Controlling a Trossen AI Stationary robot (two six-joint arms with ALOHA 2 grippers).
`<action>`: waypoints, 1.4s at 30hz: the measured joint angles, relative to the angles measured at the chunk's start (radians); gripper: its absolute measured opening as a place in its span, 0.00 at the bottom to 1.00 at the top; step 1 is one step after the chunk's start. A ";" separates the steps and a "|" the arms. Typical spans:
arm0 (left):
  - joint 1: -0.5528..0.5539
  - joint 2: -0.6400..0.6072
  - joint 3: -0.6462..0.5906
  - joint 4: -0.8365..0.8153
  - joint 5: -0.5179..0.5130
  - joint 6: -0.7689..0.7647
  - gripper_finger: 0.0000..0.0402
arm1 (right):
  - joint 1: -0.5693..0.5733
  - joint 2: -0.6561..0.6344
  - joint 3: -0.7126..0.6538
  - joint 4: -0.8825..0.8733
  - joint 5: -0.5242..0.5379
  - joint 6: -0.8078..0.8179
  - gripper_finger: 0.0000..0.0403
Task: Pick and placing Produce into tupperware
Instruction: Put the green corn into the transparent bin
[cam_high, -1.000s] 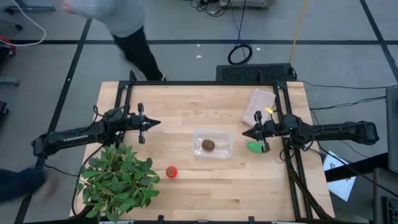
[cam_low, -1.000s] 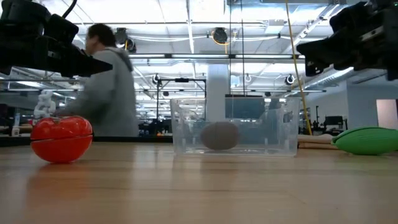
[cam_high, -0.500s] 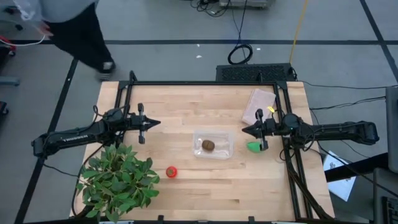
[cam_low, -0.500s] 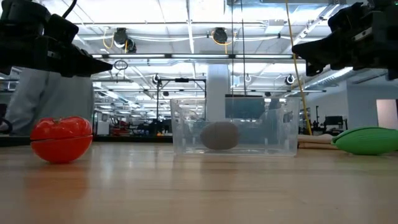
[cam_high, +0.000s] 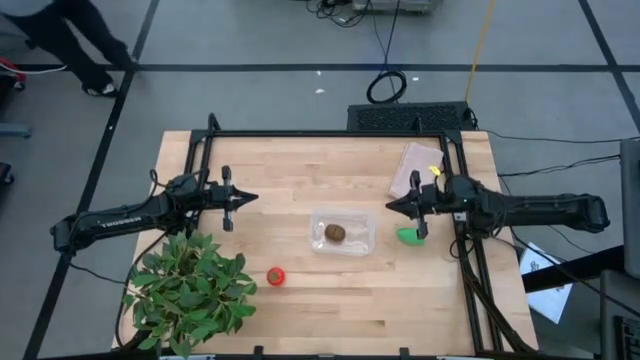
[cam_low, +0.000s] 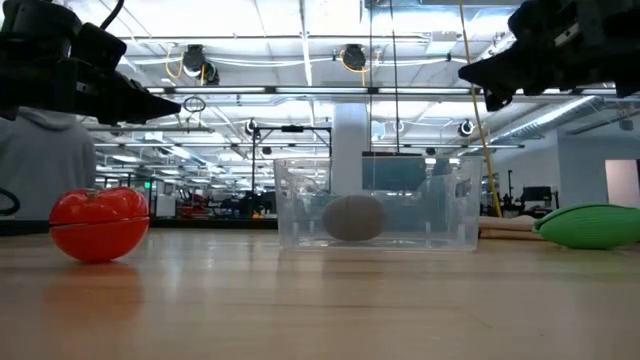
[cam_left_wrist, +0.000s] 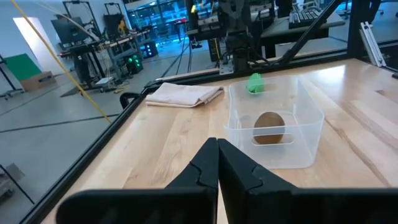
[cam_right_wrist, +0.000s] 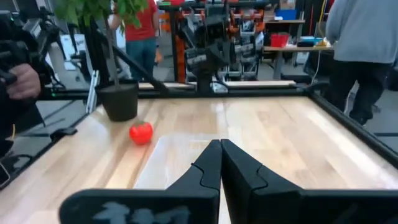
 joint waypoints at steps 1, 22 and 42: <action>0.000 0.000 0.000 0.000 0.000 0.000 0.01 | 0.000 -0.001 0.017 -0.006 0.000 -0.003 0.00; 0.000 0.000 0.000 0.003 -0.001 -0.010 0.02 | -0.001 0.018 0.471 -0.795 0.134 0.124 0.00; 0.000 0.000 0.000 0.003 -0.001 -0.019 0.00 | -0.001 0.354 0.695 -1.198 0.078 0.225 0.00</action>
